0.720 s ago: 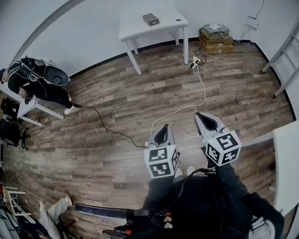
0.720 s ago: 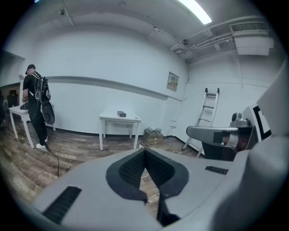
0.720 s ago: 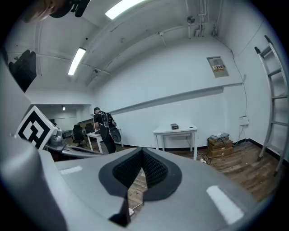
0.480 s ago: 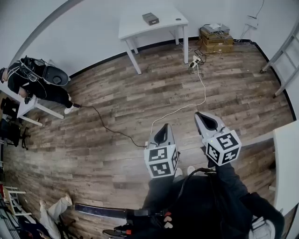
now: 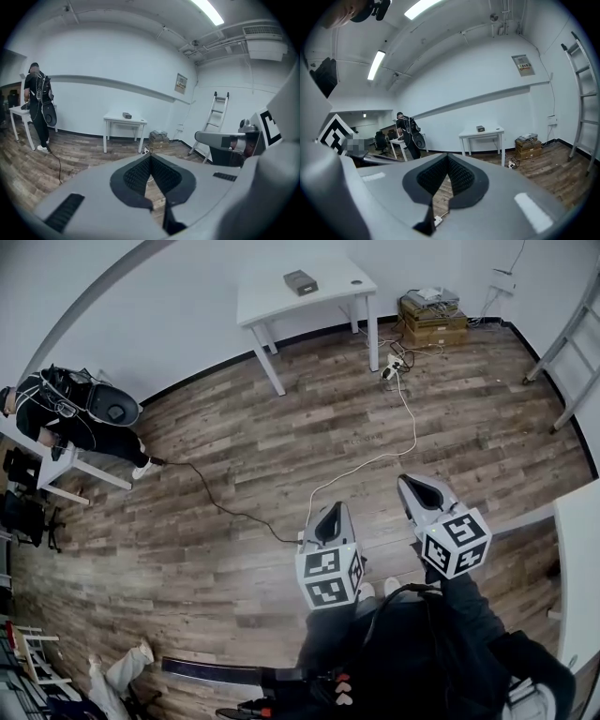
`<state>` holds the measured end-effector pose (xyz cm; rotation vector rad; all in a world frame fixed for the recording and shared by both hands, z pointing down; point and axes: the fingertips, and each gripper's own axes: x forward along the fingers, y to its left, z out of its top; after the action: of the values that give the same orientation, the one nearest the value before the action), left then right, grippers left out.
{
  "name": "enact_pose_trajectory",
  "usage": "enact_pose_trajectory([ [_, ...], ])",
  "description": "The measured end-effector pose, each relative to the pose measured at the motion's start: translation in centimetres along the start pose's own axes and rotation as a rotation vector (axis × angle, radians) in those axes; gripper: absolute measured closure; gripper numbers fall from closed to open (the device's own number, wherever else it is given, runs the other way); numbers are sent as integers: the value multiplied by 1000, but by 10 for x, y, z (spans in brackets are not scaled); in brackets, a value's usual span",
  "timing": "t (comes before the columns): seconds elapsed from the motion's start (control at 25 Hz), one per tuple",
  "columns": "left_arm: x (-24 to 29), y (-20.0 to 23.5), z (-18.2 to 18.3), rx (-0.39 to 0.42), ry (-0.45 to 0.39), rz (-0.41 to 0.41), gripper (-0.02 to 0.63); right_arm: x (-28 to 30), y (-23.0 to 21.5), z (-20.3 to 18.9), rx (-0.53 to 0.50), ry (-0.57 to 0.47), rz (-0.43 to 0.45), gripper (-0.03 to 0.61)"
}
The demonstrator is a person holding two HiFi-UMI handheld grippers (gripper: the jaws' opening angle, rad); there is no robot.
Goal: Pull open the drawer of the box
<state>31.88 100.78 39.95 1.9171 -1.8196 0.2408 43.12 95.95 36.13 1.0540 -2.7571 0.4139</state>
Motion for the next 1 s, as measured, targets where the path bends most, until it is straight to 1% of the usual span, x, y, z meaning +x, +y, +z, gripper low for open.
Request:
enact_pose_trajectory([
  [0.2, -3, 30, -5, 45, 13, 40, 619, 13, 3, -4, -1, 12, -33, 586],
  [0.32, 1, 44, -16, 14, 15, 39, 619, 19, 0, -13, -9, 15, -53, 588],
  [0.44, 12, 55, -18, 5, 36, 43, 620, 33, -9, -18, -15, 32, -73, 586],
  [0.6, 38, 74, 5, -9, 8, 66, 619, 64, -32, -10, -32, 43, -79, 588],
  [0.72, 72, 97, 23, -26, -1, 96, 618, 107, -55, 5, -44, 26, -73, 588],
  [0.88, 140, 128, 52, -52, 13, 125, 620, 183, -91, 32, -84, 17, -47, 588],
  [1.0, 197, 142, 91, -47, 15, 132, 619, 241, -126, 58, -81, 27, -25, 586],
])
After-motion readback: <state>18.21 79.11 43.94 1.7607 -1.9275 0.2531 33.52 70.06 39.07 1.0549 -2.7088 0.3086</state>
